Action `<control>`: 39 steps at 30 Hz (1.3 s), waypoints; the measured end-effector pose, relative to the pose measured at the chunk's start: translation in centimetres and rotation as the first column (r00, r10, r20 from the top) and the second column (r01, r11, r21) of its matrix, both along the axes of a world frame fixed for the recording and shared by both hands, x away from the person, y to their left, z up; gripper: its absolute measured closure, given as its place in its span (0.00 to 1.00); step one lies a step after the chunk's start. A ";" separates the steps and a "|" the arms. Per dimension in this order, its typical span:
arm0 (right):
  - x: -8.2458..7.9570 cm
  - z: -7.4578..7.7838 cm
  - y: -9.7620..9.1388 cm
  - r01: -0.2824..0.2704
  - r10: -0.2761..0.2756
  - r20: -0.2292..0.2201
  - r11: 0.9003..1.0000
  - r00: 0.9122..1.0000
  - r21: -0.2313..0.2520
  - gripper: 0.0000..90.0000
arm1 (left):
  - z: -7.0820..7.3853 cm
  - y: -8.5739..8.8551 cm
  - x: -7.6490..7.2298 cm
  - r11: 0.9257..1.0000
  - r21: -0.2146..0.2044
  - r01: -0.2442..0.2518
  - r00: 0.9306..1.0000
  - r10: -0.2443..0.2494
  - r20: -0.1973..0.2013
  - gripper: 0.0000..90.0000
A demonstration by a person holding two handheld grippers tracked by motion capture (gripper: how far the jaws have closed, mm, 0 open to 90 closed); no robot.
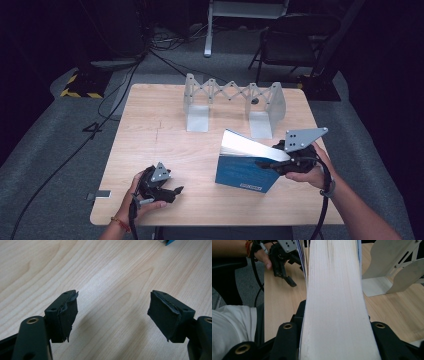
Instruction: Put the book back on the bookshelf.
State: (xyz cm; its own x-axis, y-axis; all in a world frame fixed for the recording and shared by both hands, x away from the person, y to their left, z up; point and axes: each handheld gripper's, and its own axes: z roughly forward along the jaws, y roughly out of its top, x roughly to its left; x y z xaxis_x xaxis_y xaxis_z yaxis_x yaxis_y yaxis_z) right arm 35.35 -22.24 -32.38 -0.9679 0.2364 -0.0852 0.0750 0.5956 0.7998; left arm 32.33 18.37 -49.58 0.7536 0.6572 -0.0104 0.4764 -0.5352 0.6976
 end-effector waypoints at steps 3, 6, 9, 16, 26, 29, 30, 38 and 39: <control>0.0 0.0 0.0 0.015 -0.015 -0.002 1.000 1.000 0.004 0.67 | -0.5 -0.3 0.0 0.999 0.036 0.003 1.000 -0.003 -0.017 0.23; 0.1 0.1 0.0 0.028 -0.028 -0.003 1.000 1.000 0.000 0.67 | -0.7 0.0 0.1 1.000 0.019 0.015 1.000 -0.015 -0.021 0.20; 0.4 0.1 -0.2 0.050 -0.050 -0.018 0.999 0.999 0.002 0.67 | -0.8 0.4 0.2 1.000 -0.007 0.009 1.000 -0.009 -0.014 0.20; 0.7 0.4 -0.2 0.104 -0.104 -0.038 0.994 0.994 -0.021 0.67 | -0.9 0.3 0.3 0.999 0.011 -0.032 0.999 0.032 -0.014 0.15; 0.6 0.8 0.1 0.139 -0.140 -0.032 0.990 0.990 -0.039 0.67 | -0.9 0.2 0.4 0.998 0.018 -0.064 0.998 0.065 -0.014 0.12; 0.7 1.1 -0.2 0.164 -0.165 -0.032 0.986 0.986 -0.043 0.67 | -1.0 0.1 0.5 0.998 0.016 -0.068 0.998 0.069 -0.016 0.10; 0.7 1.2 -0.3 0.175 -0.177 -0.034 0.984 0.984 -0.041 0.67 | -0.9 0.1 0.5 0.997 0.016 -0.069 0.997 0.069 -0.017 0.10; 1.4 2.3 -1.6 0.247 -0.248 -0.017 0.967 0.968 -0.063 0.67 | -0.9 0.0 0.5 0.997 0.020 -0.076 0.997 0.077 -0.022 0.10; 1.5 2.4 -1.8 0.259 -0.261 -0.015 0.964 0.965 -0.063 0.67 | -0.9 0.0 0.5 0.997 0.019 -0.076 0.997 0.076 -0.021 0.10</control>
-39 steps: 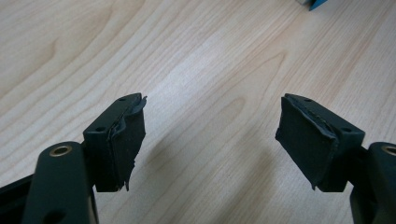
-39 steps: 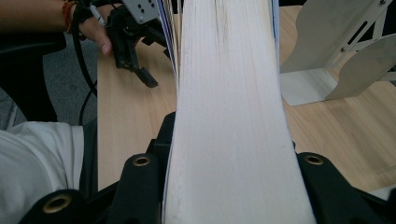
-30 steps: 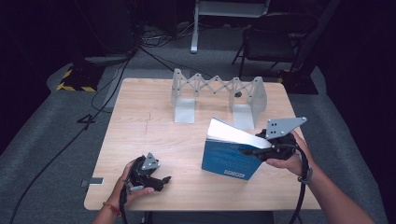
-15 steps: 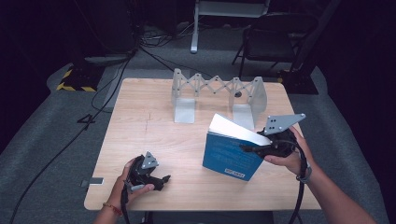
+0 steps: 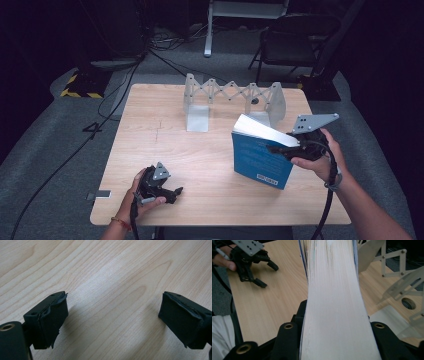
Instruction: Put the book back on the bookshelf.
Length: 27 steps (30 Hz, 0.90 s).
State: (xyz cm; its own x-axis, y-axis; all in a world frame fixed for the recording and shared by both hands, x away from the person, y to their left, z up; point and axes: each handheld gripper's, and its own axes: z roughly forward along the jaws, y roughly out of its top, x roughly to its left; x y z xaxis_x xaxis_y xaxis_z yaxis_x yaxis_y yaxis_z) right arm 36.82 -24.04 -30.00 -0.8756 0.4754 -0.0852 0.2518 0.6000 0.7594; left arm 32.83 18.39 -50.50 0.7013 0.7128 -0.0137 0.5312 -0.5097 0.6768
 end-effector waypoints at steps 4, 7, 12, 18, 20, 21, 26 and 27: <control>0.7 0.4 -1.2 0.056 -0.056 0.005 0.998 0.998 -0.011 0.67 | 0.0 0.0 0.1 1.000 0.002 -0.003 1.000 0.003 0.004 0.09; 1.1 0.7 -2.2 0.100 -0.100 0.014 0.995 0.995 -0.008 0.67 | 0.0 0.0 0.1 1.000 0.004 -0.001 1.000 0.001 0.002 0.09; 2.1 1.1 -3.5 0.153 -0.153 0.009 0.988 0.988 -0.023 0.67 | 0.0 -0.1 0.1 1.000 0.002 -0.002 1.000 0.002 0.003 0.09; 3.5 1.2 -5.2 0.252 -0.252 0.031 0.967 0.967 -0.027 0.67 | 0.0 -0.1 0.2 1.000 -0.001 0.006 1.000 -0.006 -0.005 0.08; 3.9 1.4 -5.6 0.281 -0.280 0.035 0.959 0.959 -0.029 0.67 | 0.0 -0.1 0.2 1.000 -0.001 0.006 1.000 -0.006 -0.006 0.08; 3.9 1.4 -5.6 0.281 -0.280 0.035 0.959 0.959 -0.029 0.67 | 0.0 -0.1 0.2 1.000 -0.001 0.006 1.000 -0.006 -0.006 0.08; 5.0 1.7 -5.9 0.322 -0.321 0.040 0.946 0.946 -0.021 0.67 | 0.0 -0.1 0.3 1.000 -0.001 0.003 1.000 -0.003 -0.006 0.07; 5.1 1.8 -5.8 0.330 -0.329 0.041 0.944 0.944 -0.015 0.67 | 0.0 -0.2 0.3 1.000 -0.002 0.003 1.000 -0.003 -0.007 0.07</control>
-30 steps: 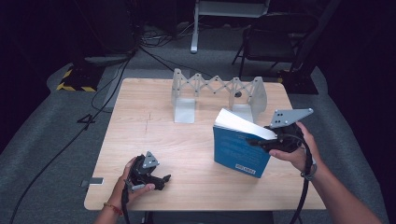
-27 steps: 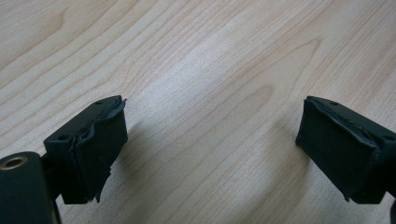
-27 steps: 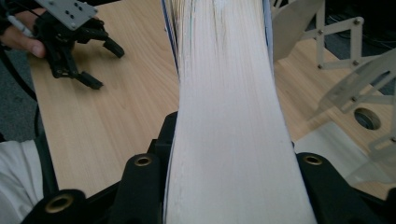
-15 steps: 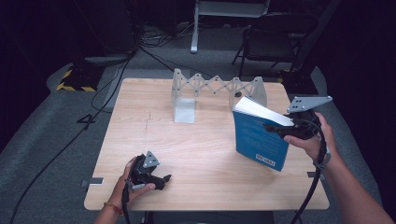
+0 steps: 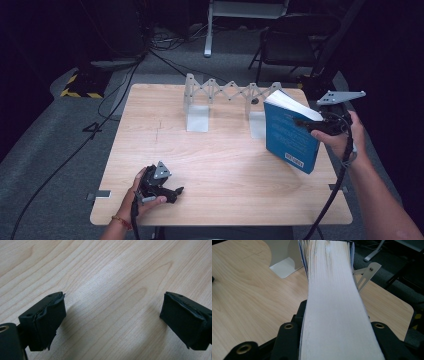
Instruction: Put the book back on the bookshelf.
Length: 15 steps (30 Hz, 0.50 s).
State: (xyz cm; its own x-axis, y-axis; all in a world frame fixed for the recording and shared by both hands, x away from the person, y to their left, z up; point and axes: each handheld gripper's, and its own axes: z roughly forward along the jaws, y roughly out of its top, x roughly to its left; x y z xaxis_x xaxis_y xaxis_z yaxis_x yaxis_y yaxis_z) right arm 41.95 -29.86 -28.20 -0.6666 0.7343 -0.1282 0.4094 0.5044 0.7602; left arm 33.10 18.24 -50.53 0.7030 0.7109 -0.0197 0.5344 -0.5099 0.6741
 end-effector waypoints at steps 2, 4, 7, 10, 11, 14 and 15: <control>0.2 0.1 0.1 0.019 -0.020 0.008 1.000 1.000 0.018 0.67 | 0.0 0.0 0.0 1.000 0.001 0.000 1.000 0.000 0.001 0.07; 0.4 0.1 0.3 0.033 -0.033 0.019 0.999 0.999 0.027 0.67 | 0.0 -0.1 0.0 1.000 0.003 -0.006 1.000 0.006 0.007 0.07; 1.1 0.4 0.9 0.043 -0.043 0.019 0.999 0.999 0.026 0.67 | 0.0 -0.1 0.0 1.000 0.003 -0.007 1.000 0.007 0.007 0.07; 1.8 0.6 1.5 0.049 -0.049 0.018 0.999 0.999 0.017 0.67 | 0.0 -0.1 0.0 1.000 0.003 -0.007 1.000 0.007 0.007 0.07; 2.1 0.6 1.9 0.053 -0.053 0.017 0.998 0.998 0.015 0.67 | 0.0 -0.1 0.0 1.000 0.003 -0.007 1.000 0.007 0.006 0.07; 3.1 0.7 2.5 0.076 -0.077 0.015 0.997 0.997 0.027 0.67 | 0.0 -0.1 0.0 1.000 0.003 -0.008 1.000 0.008 0.006 0.07; 3.4 0.8 2.6 0.087 -0.088 0.015 0.996 0.996 0.035 0.67 | 0.0 -0.1 -0.1 1.000 0.003 -0.009 1.000 0.009 0.007 0.07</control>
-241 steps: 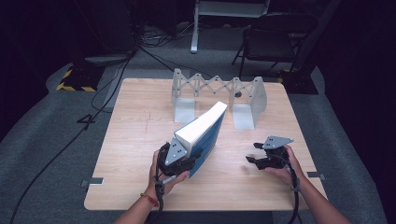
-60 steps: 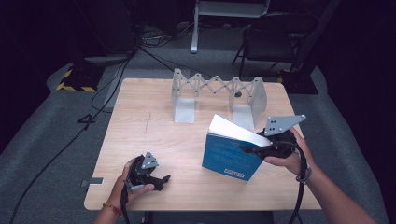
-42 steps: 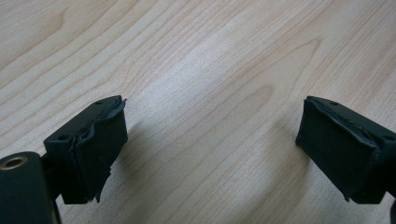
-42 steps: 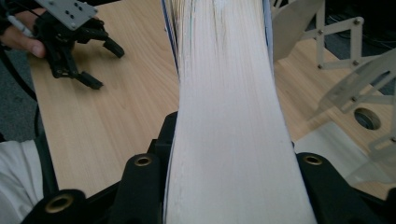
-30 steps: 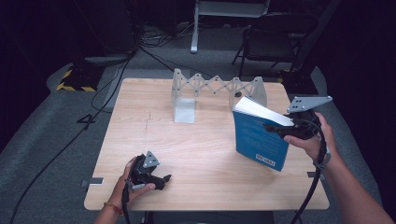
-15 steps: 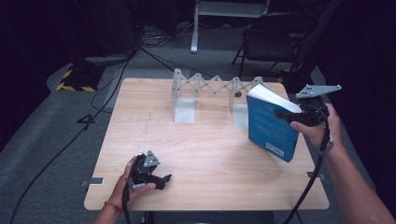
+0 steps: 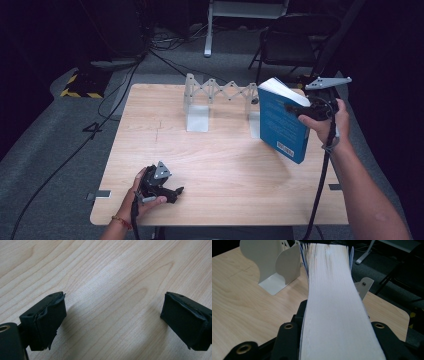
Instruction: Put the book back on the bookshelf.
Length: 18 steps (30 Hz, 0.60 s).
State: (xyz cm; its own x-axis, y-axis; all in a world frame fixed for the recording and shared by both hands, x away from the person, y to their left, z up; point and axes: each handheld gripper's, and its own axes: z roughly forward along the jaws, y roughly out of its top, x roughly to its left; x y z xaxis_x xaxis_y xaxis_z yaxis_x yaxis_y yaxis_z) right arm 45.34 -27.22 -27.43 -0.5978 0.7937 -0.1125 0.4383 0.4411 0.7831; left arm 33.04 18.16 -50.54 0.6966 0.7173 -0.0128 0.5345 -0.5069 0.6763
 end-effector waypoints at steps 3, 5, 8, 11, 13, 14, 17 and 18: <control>0.9 0.2 0.5 0.016 -0.016 0.006 1.000 1.000 0.004 0.67 | 0.0 0.0 0.0 1.000 -0.002 0.001 1.000 -0.001 -0.002 0.07; 1.5 0.2 0.9 0.032 -0.032 0.013 0.999 0.999 0.006 0.67 | 0.0 0.0 0.0 1.000 -0.001 0.003 1.000 -0.003 -0.001 0.07; 2.4 0.4 1.4 0.044 -0.044 0.011 0.999 0.999 0.006 0.67 | 0.0 0.0 0.1 1.000 0.000 0.010 1.000 -0.010 -0.003 0.07; 3.5 0.5 1.8 0.063 -0.063 0.008 0.998 0.998 0.011 0.67 | 0.0 0.0 0.1 1.000 0.000 0.012 1.000 -0.012 -0.003 0.07; 4.2 0.5 2.0 0.074 -0.074 0.010 0.997 0.997 0.011 0.67 | 0.0 0.0 0.1 1.000 -0.001 0.012 1.000 -0.012 -0.002 0.07; 4.4 0.4 2.1 0.082 -0.082 0.008 0.997 0.997 0.012 0.67 | 0.0 0.0 0.1 1.000 -0.001 0.015 1.000 -0.015 -0.003 0.07; 5.2 0.4 2.4 0.104 -0.104 0.020 0.995 0.994 0.007 0.67 | 0.0 0.0 0.1 1.000 -0.001 0.016 1.000 -0.016 -0.003 0.07; 5.4 0.3 2.5 0.112 -0.112 0.020 0.994 0.993 0.009 0.67 | 0.0 0.0 0.1 1.000 -0.001 0.015 1.000 -0.015 -0.003 0.07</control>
